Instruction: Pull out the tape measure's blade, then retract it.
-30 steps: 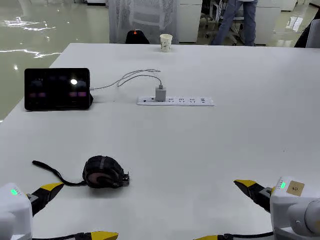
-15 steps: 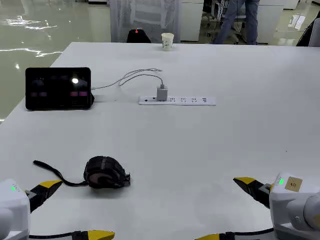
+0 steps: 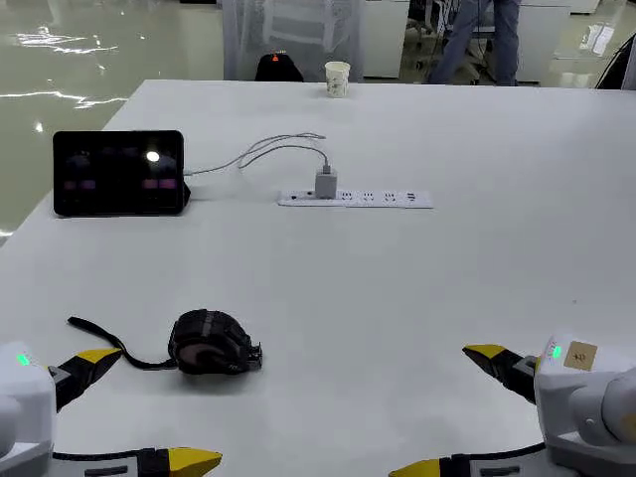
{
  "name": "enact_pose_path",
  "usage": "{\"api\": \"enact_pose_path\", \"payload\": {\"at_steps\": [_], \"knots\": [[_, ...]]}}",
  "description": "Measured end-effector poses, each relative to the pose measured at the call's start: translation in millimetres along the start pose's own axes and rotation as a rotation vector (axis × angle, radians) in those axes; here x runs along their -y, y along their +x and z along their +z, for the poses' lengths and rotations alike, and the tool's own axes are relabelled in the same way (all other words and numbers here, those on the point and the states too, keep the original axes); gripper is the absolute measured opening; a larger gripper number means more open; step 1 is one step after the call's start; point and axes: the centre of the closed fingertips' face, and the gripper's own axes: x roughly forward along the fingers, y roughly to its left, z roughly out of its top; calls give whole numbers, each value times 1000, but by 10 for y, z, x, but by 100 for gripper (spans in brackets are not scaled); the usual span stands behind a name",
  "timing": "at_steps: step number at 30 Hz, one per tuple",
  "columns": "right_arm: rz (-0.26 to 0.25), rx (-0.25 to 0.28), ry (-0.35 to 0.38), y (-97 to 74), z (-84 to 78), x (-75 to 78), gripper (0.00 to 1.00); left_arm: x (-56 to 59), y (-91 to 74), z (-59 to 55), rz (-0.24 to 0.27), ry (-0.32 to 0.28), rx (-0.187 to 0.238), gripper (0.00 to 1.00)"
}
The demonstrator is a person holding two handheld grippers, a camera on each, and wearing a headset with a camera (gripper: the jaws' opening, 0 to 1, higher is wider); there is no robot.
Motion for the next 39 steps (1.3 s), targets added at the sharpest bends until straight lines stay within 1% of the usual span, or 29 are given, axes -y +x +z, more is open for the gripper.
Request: {"api": "enact_pose_path", "payload": {"at_steps": [10, 22, 26, 32, 38, 39], "knots": [[25, -6, -35, 79, 41, 84, 99, -88, 23, 19, -8, 13, -15, 99], [66, -19, -70, 226, 89, 182, 99, -195, 121, 62, -30, 35, -40, 99], [83, -19, -84, 275, 119, 204, 97, -228, 152, 76, -41, 48, -51, 99], [119, -24, -105, 383, 155, 223, 95, -288, 194, 98, -62, 84, -67, 99], [149, -27, -129, 507, 195, 244, 94, -331, 251, 100, -84, 107, -92, 99], [155, -27, -134, 530, 207, 245, 93, -340, 261, 101, -87, 118, -97, 99]]}}
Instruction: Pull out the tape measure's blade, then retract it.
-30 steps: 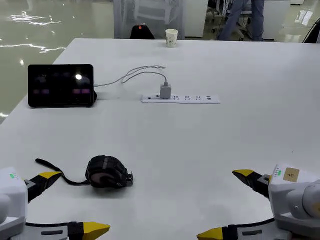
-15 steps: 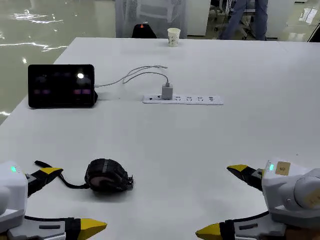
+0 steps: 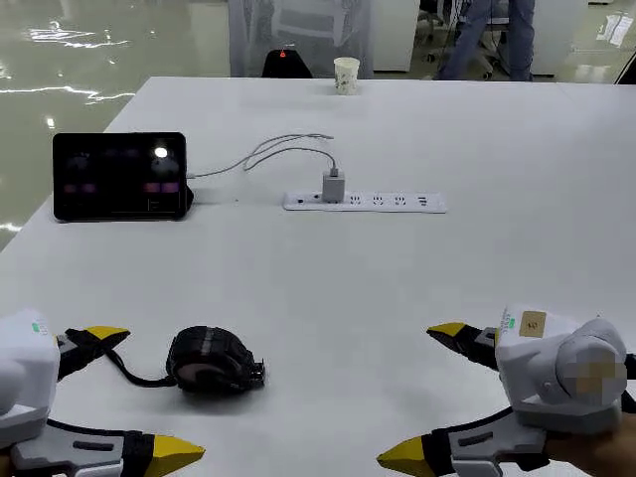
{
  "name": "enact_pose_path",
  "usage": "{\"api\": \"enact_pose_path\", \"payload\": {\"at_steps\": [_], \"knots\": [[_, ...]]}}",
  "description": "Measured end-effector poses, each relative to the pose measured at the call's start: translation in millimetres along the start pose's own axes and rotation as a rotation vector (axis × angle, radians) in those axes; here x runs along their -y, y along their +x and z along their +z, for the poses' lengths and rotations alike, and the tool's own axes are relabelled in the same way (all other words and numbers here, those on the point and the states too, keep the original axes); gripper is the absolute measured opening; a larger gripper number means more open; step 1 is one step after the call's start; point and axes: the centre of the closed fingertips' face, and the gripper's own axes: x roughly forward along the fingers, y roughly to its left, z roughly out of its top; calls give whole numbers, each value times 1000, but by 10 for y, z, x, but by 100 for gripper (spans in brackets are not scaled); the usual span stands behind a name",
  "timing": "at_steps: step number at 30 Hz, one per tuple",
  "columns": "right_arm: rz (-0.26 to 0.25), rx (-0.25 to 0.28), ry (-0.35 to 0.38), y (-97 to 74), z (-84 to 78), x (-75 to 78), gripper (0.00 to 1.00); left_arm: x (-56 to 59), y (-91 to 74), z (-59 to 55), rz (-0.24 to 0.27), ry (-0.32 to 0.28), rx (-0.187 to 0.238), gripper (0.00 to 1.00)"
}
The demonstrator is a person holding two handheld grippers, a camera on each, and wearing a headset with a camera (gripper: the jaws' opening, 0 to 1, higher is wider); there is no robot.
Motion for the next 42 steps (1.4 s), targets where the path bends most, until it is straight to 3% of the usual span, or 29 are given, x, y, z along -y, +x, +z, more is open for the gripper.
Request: {"api": "enact_pose_path", "payload": {"at_steps": [14, 20, 33, 38, 42], "knots": [[76, 10, -116, 276, 110, 45, 81, -100, 116, -11, -42, 58, -68, 86], [107, 18, -135, 404, 153, 50, 75, -160, 184, 30, -63, 82, -85, 82], [162, 21, -182, 659, 241, 40, 61, -236, 309, 3, -112, 133, -139, 68], [181, 12, -202, 778, 269, 27, 58, -245, 364, -15, -130, 170, -164, 59], [194, 10, -198, 877, 298, 25, 53, -291, 405, -38, -134, 206, -193, 58]]}}
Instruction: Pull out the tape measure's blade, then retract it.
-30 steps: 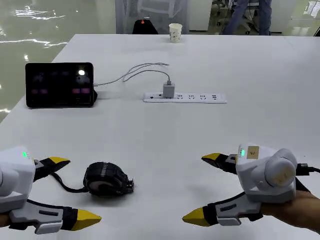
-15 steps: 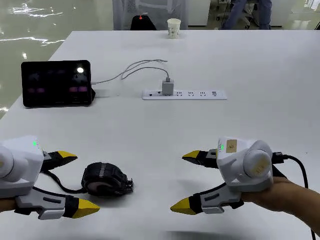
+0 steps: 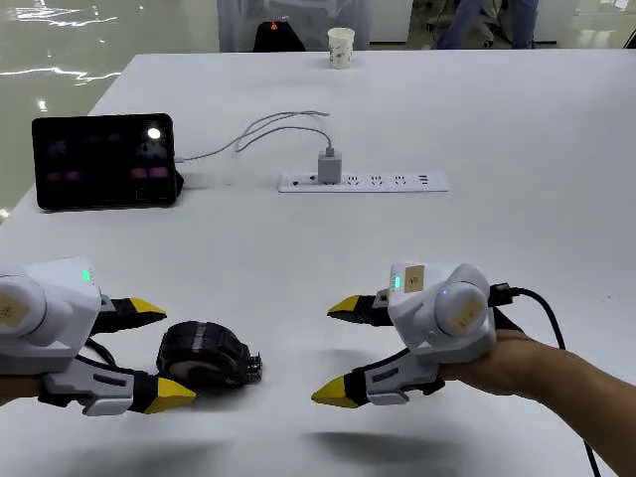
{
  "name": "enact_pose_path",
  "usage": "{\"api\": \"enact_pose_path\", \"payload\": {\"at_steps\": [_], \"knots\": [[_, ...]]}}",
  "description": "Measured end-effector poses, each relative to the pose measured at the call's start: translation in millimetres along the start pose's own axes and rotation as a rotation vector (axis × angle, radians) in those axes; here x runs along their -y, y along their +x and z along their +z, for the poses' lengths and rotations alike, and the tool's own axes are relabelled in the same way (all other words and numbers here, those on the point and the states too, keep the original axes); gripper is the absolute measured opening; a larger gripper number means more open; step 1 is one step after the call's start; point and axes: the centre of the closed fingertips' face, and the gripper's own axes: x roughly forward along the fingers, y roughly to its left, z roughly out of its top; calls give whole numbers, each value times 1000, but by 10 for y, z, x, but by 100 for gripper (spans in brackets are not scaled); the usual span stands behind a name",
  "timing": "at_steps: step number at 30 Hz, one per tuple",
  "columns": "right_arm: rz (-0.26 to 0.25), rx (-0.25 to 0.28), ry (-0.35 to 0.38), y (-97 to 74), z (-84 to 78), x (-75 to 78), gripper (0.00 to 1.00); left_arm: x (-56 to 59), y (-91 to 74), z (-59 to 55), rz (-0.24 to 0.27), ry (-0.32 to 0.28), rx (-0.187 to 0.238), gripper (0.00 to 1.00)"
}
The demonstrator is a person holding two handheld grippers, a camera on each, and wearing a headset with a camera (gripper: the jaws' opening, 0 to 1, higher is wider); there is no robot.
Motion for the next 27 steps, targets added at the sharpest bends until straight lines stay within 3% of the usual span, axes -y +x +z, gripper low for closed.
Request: {"api": "enact_pose_path", "payload": {"at_steps": [5, 18, 27], "knots": [[14, -3, -10, 102, 26, 8, 48, -48, 23, 13, -11, 25, -19, 54], [75, -24, -55, 392, 81, -26, 35, -14, 89, -48, -74, 113, -105, 40], [119, -53, -85, 550, 92, -65, 28, -19, 92, -62, -105, 143, -137, 31]]}}
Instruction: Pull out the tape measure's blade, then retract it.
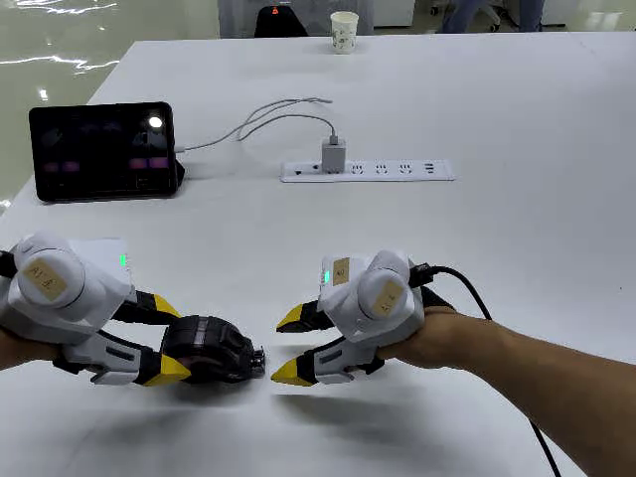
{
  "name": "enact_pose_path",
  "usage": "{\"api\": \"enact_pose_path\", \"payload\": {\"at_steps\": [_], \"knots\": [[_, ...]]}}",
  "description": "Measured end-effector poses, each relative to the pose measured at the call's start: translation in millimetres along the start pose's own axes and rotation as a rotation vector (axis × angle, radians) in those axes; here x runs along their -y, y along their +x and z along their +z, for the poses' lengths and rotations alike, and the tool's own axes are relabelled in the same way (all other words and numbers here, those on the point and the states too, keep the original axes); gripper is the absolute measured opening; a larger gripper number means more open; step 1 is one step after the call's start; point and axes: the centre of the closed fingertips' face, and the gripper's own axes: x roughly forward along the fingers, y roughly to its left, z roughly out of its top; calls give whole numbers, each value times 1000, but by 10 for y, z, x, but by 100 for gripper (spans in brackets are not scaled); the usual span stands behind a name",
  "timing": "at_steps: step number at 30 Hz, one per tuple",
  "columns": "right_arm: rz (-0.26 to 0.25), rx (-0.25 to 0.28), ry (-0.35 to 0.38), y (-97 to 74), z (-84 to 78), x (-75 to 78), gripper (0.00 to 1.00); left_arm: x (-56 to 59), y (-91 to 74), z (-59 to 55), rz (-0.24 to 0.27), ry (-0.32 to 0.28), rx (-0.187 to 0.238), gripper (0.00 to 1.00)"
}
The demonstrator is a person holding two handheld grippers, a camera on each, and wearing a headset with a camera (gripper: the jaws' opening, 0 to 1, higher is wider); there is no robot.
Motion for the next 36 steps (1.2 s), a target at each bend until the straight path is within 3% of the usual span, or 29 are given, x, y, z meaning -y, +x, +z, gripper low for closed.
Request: {"api": "enact_pose_path", "payload": {"at_steps": [13, 36], "knots": [[39, -44, -43, 190, -1, 2, 19, -3, 60, -35, -41, 72, -51, 26], [45, -59, -27, 306, -47, -21, 11, -18, 81, -53, -44, 90, -27, 24]]}}
